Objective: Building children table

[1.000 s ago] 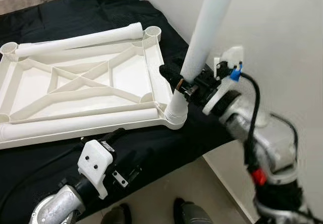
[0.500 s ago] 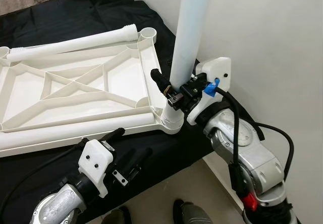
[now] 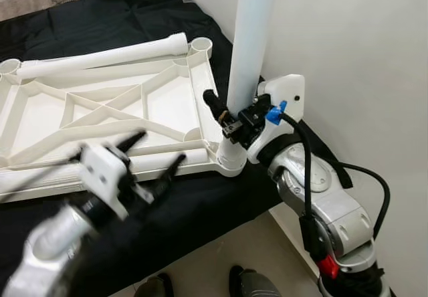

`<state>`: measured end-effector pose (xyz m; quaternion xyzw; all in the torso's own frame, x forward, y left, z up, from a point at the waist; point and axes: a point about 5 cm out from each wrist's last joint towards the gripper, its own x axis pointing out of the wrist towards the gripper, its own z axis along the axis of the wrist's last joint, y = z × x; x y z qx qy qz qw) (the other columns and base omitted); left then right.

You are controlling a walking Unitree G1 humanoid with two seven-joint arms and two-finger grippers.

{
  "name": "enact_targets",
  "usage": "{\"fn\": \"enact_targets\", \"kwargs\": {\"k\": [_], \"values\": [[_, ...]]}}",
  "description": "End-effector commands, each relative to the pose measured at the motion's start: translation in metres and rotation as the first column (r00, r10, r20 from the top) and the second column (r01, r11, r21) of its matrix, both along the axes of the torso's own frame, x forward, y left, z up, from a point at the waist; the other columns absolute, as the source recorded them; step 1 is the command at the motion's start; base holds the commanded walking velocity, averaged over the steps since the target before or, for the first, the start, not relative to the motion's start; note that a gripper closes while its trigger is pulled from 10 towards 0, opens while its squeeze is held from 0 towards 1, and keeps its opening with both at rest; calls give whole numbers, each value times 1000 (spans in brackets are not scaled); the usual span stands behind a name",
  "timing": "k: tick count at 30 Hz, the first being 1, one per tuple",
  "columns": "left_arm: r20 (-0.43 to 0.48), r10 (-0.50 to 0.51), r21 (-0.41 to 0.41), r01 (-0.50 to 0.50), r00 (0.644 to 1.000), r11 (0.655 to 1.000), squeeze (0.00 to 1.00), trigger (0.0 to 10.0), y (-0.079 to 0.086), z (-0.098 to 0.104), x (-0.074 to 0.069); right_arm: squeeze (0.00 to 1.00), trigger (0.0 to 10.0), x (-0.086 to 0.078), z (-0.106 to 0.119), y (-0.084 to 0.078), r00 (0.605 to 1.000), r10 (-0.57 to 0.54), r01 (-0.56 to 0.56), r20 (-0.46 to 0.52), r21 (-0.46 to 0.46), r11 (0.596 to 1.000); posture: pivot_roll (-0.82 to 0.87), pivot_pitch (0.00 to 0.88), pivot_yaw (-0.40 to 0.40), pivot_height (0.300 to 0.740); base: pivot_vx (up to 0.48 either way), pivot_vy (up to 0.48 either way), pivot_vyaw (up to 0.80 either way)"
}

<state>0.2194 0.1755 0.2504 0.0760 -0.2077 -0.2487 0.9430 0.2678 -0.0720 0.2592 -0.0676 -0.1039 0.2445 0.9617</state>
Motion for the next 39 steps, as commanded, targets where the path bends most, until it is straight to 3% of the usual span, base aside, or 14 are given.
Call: {"fn": "enact_targets", "kwargs": {"k": [1,2,4,5,9,21,27,28,30,31,33,36,39], "values": [[34,-127,-56,129,991,990,0,10000,3,28,3,0,10000,10,-39,-5,977,-75,60,-201,-79,995,-27,245,-24,740,0,0,0],[60,-182,-68,186,981,980,59,10000,1,40,4,0,10000,10,-39,-5,977,-75,60,-201,-78,995,-27,245,-24,740,0,0,0],[76,-216,-73,222,973,972,59,10000,1,48,4,0,10000,10,-39,-4,977,-76,61,-201,-77,995,-27,245,-24,740,0,0,0],[94,-265,-87,273,960,958,1000,10000,-1,56,5,0,10000,10,-39,-4,977,-77,63,-200,-75,995,-28,240,-21,740,0,0,0],[126,-339,-117,353,932,928,1000,10000,-1,72,8,0,10000,10,-38,-4,977,-79,66,-198,-72,995,-33,236,-16,740,0,0,0],[99,-393,-172,404,914,898,1000,10000,-9,69,8,0,10000,11,-35,-4,979,-66,58,-191,-47,997,-31,233,-19,740,0,0,0],[74,-487,-161,492,870,855,1000,10000,-36,71,27,0,10000,11,-34,0,981,-62,58,-186,-28,998,-26,228,-13,740,0,0,0],[65,-510,-133,514,858,847,463,10000,-43,71,31,0,10000,11,-34,1,981,-60,57,-185,-25,998,-32,227,-10,740,0,0,0],[60,-524,-110,527,850,843,463,10000,-48,70,33,0,10000,11,-33,1,981,-59,56,-185,-23,998,-33,227,-10,740,0,0,0],[49,-529,-73,531,847,844,0,10000,-54,70,38,0,10000,11,-33,2,981,-58,56,-183,-20,998,-32,226,-8,740,0,0,0],[45,-539,-13,540,841,841,0,10000,-64,74,48,0,10000,11,-32,2,982,-57,55,-181,-16,998,-31,226,-4,740,0,0,0],[45,-533,14,533,845,846,0,10000,-68,76,53,0,10000,11,-32,2,982,-57,55,-181,-14,998,-30,225,0,740,0,0,0],[70,-524,98,517,849,851,0,10000,-81,91,67,0,10000,11,-32,3,982,-59,58,-181,-8,998,-27,224,3,740,0,0,0]]}}
